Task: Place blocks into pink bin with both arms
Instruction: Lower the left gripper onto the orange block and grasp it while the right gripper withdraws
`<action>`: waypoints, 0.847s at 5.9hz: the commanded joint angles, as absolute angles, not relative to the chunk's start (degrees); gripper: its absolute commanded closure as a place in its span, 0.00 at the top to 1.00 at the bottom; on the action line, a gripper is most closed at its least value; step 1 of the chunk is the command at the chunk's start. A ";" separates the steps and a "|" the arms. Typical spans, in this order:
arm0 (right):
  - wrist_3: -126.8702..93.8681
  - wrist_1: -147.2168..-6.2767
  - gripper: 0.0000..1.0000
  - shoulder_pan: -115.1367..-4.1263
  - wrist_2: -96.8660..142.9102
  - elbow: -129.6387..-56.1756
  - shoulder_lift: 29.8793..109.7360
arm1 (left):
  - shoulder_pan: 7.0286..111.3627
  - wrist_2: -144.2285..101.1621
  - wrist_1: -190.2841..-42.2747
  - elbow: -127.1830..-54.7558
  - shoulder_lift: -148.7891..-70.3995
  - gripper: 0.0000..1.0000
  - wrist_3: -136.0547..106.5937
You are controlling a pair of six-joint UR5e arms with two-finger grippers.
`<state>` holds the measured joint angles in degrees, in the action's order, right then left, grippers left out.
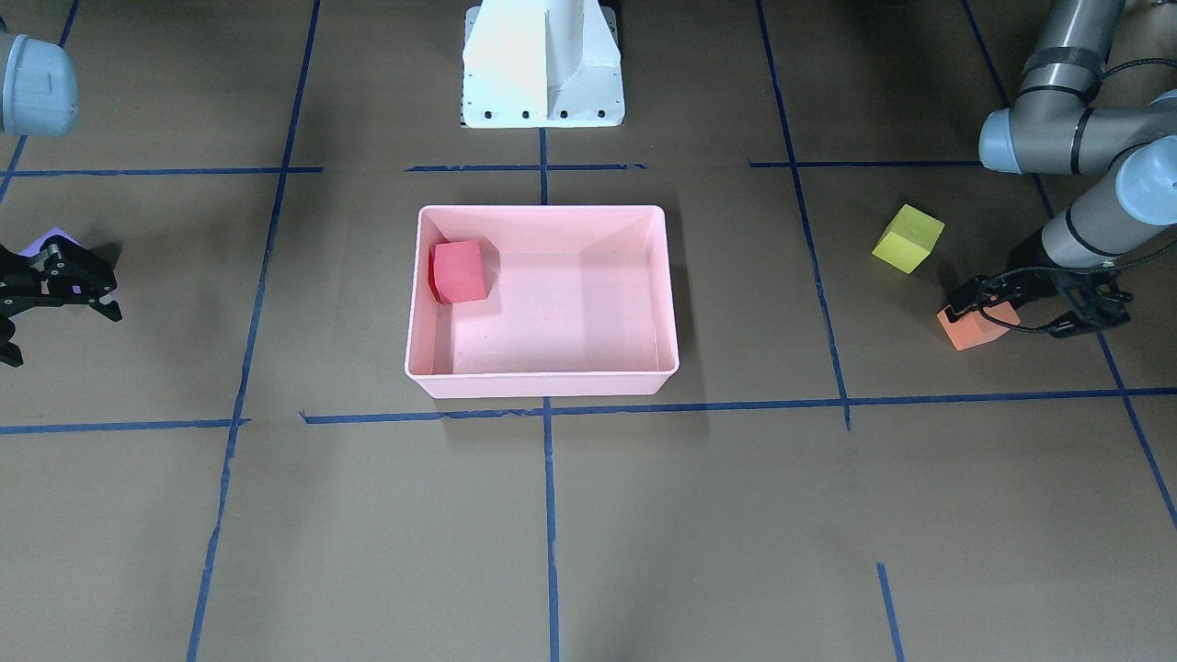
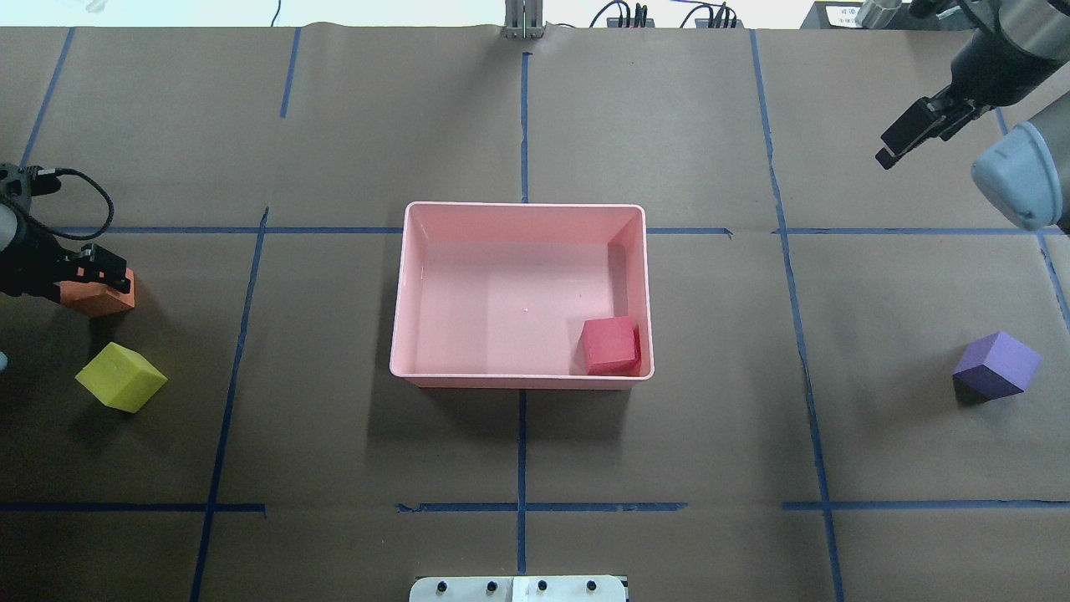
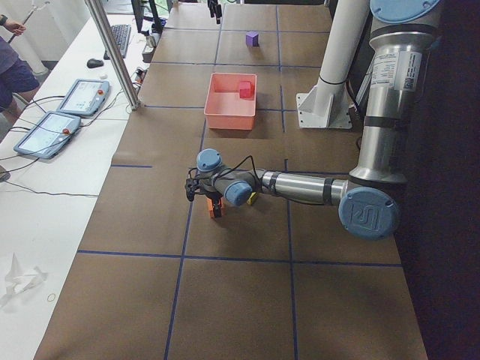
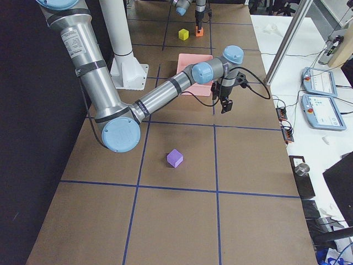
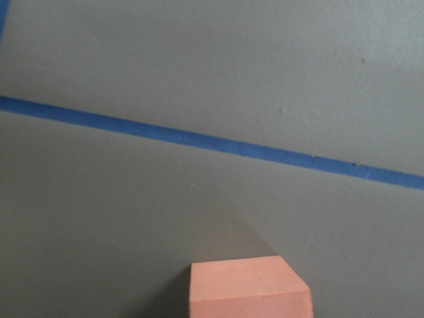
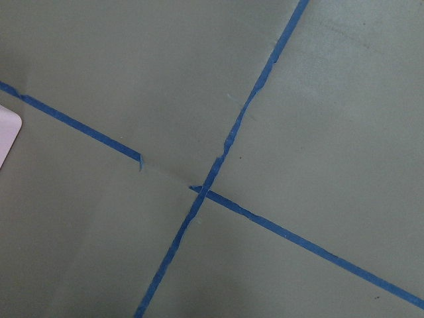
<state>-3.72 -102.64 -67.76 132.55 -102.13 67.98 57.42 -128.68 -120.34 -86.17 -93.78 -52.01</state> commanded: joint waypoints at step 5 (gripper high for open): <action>0.94 -102.48 1.00 -68.02 132.89 -102.48 71.61 | 57.47 -127.18 -119.89 -93.14 -96.92 0.33 -52.12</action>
<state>-1.04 -102.47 -67.88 132.81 -102.38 70.34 57.02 -127.20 -120.07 -90.80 -95.62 -51.90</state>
